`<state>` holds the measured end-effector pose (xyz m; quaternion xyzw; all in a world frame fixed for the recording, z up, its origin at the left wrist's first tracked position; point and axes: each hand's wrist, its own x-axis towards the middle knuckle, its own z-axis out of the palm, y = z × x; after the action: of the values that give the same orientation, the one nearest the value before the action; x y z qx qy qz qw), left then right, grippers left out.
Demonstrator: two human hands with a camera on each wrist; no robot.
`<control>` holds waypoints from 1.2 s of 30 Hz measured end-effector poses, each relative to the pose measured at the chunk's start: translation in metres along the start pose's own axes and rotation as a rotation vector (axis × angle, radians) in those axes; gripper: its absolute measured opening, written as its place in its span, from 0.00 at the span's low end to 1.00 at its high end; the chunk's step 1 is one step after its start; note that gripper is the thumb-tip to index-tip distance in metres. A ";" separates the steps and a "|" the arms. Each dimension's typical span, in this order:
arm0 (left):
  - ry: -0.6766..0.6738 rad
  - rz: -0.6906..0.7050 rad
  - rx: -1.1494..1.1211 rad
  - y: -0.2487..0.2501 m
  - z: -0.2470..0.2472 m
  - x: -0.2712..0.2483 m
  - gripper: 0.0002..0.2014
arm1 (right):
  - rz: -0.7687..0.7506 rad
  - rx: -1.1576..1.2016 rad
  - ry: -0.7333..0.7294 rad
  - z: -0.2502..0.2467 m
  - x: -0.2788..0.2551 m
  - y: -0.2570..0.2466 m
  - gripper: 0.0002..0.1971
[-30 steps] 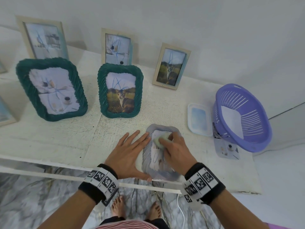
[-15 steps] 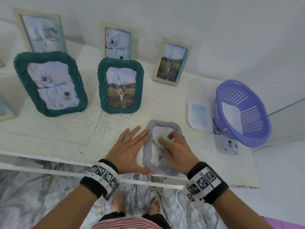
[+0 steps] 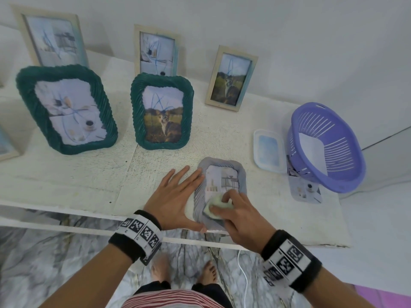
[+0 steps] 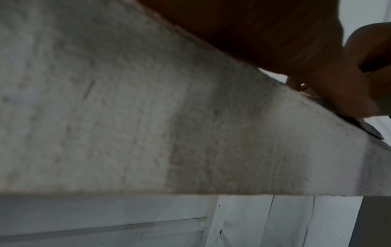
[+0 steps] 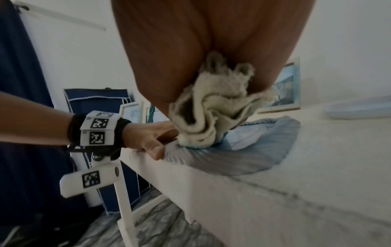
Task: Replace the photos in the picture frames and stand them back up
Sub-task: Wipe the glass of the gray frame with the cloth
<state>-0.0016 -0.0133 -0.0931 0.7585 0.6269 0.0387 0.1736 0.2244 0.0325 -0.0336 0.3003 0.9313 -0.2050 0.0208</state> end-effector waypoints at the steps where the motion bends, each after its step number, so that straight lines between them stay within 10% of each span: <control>1: 0.002 0.000 0.000 0.000 0.000 0.000 0.65 | -0.007 -0.006 -0.019 -0.002 -0.005 0.000 0.16; 9: 0.011 0.016 -0.014 -0.001 0.001 0.000 0.65 | 0.236 -0.084 0.195 -0.011 0.029 0.035 0.19; 16: -0.001 0.008 -0.008 -0.001 0.000 0.000 0.66 | 0.056 -0.056 0.039 -0.004 -0.020 0.011 0.19; 24: 0.024 0.017 -0.010 0.000 0.001 0.000 0.66 | 0.298 -0.188 0.203 -0.012 0.034 0.044 0.20; 36: 0.025 0.014 -0.013 0.000 0.003 0.001 0.66 | 0.175 -0.393 0.113 -0.007 -0.014 0.019 0.13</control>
<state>-0.0010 -0.0131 -0.0961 0.7611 0.6235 0.0537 0.1705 0.2472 0.0421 -0.0321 0.3811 0.9235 0.0004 0.0444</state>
